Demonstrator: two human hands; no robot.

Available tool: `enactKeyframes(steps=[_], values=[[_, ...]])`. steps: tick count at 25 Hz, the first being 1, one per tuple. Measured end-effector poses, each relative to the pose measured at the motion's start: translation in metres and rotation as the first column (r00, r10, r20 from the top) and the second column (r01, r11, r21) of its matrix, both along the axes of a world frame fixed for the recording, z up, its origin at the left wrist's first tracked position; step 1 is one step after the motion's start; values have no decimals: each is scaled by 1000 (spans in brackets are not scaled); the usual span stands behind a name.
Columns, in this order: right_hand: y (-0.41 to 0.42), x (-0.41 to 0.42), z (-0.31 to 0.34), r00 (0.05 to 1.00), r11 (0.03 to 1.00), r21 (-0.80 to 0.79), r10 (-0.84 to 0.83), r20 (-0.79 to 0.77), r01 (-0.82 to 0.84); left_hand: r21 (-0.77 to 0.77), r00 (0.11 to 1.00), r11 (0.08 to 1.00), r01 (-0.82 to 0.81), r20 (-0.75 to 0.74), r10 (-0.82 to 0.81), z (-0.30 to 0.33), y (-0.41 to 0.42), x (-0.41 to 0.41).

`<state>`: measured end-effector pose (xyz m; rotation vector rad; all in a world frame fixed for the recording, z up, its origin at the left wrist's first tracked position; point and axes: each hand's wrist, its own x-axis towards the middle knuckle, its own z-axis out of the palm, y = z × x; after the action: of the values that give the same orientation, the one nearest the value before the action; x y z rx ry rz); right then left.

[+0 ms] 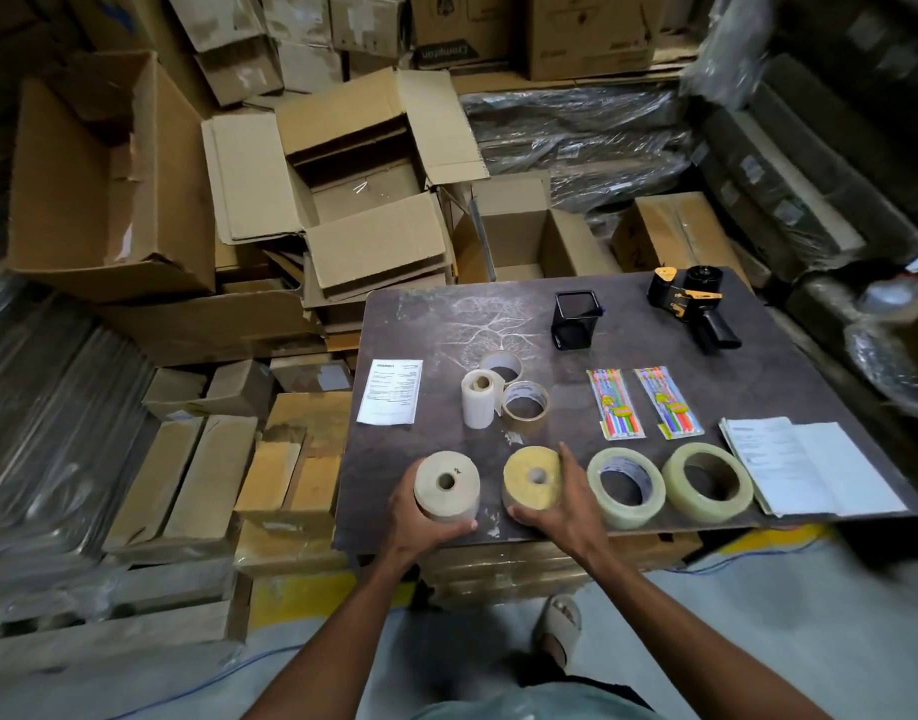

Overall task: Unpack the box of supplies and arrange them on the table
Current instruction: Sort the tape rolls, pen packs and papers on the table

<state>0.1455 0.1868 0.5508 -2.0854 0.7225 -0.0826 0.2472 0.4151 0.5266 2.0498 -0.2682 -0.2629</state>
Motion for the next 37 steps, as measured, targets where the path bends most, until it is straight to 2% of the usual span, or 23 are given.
enactKeyframes(steps=[3,7,14,21,27,37], values=[[9,1,-5,995,997,25,-74,68,72,-11,997,999,-47,62,48,0,-6,-6],[10,1,-10,986,996,-10,-85,141,87,13,994,998,-55,96,53,-5,-12,-6],[10,3,-10,984,992,-51,-107,141,115,38,991,998,-52,128,47,-3,-13,-5],[7,3,-2,990,996,-82,-30,140,42,51,987,994,-92,133,85,-2,-15,-4],[3,11,31,972,999,-43,10,236,0,34,976,988,-148,167,141,11,-9,2],[-21,74,75,907,985,16,153,392,-174,-80,940,974,-212,257,225,60,-20,43]])
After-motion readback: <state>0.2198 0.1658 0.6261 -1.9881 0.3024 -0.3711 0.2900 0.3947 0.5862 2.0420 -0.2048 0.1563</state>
